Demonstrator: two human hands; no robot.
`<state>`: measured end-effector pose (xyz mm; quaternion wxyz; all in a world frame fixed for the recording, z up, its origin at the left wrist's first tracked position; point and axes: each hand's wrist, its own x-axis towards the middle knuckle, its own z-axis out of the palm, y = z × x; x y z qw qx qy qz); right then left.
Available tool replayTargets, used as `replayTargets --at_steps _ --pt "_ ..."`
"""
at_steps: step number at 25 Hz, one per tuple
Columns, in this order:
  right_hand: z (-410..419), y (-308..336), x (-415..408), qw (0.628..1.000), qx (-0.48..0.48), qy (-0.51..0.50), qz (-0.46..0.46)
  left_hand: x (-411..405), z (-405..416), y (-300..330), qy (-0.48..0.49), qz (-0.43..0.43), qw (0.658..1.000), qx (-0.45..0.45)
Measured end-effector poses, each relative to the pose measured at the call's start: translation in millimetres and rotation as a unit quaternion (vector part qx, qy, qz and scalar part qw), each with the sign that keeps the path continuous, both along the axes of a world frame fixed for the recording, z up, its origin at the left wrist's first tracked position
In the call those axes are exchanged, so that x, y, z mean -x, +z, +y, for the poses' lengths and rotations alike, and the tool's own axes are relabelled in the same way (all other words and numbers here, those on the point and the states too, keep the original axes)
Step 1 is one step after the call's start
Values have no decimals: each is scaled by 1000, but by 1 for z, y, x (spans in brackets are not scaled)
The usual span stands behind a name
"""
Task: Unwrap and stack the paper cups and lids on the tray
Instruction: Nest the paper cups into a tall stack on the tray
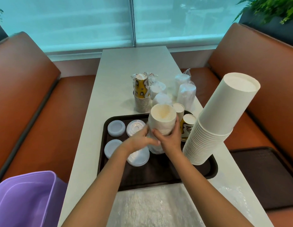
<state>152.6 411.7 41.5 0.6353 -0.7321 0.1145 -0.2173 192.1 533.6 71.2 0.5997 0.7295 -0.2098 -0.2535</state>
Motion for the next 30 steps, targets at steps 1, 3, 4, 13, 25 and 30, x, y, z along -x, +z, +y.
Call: replayTargets --at_steps 1,3,4,13,25,30 --pt "-1 -4 2 1000 0 -6 7 -6 1 13 10 -8 999 52" --pt "-3 -14 5 1000 5 -11 28 -13 -6 31 75 -37 992 96" --pt "-2 -17 6 999 6 -11 41 -11 -13 35 94 -49 992 75" --pt "-6 -23 32 998 -28 41 36 3 -3 -27 73 -4 995 -61" --pt "-6 -31 17 995 5 3 97 -13 -5 -7 41 -16 999 21" --pt "-6 -51 20 989 16 33 143 9 -22 -27 110 -59 990 -59"
